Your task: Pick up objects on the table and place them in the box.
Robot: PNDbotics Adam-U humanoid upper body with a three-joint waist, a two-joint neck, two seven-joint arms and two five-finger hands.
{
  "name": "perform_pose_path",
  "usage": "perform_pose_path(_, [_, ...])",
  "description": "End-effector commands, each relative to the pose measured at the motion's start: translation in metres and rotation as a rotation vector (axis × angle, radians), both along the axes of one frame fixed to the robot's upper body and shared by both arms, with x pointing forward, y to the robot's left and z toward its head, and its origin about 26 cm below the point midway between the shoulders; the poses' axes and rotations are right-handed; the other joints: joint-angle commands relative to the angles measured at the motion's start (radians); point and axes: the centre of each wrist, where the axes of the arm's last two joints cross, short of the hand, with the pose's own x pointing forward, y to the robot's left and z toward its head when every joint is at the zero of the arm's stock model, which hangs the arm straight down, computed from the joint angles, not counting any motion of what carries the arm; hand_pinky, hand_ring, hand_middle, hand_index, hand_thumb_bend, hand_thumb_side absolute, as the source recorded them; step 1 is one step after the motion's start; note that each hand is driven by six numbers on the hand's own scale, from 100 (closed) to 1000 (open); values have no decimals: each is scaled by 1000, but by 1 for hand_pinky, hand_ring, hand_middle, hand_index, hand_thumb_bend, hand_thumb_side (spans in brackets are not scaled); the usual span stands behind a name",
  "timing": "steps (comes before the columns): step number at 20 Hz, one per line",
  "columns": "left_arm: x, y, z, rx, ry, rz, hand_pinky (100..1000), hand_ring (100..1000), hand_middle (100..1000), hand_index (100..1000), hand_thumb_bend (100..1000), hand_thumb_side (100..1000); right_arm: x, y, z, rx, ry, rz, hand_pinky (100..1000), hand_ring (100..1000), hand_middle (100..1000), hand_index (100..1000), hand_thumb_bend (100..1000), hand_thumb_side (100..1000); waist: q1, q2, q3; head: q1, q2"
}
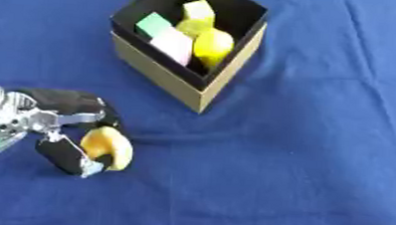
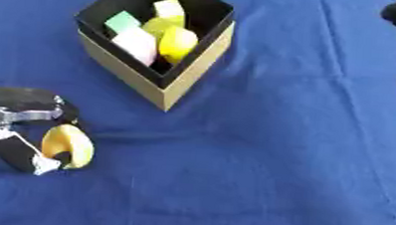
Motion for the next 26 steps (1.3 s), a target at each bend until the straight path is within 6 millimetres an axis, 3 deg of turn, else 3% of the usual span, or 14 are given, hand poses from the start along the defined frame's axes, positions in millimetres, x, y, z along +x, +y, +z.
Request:
perform_pose_path(1, [-10, 4, 16, -20, -54, -20, 792, 733, 652, 740, 100, 281, -2, 0, 7, -9, -20, -1, 839, 740, 649, 771, 100, 675, -2, -18, 0, -1, -10])
perform_pose_path(7, [-36, 13, 60, -57, -175, -91, 806, 748, 684, 766, 100, 258, -3, -3, 6, -13, -17, -13, 840, 739, 649, 771, 100, 674, 3, -25, 2, -8, -13])
perform_pose_path(11, [-41, 19, 87, -80, -272, -99, 813, 754, 694, 772, 100, 239, -3, -3, 7, -18, -20, -14, 840, 740, 650, 771, 100, 673, 7, -30, 2, -14, -19])
perform_pose_path(16, [-45, 10, 117, -178, -374, -91, 807, 751, 685, 768, 100, 237, -3, -4, 9, -30, -23, -7, 840, 740, 652, 772, 100, 673, 13, -33, 0, -16, -25])
perform_pose_path(26, [-15, -30, 163, -382, -517, -44, 811, 756, 688, 772, 100, 234, -1, 0, 13, -42, -26, 19, 840, 740, 651, 772, 100, 676, 31, -14, -31, 14, -46])
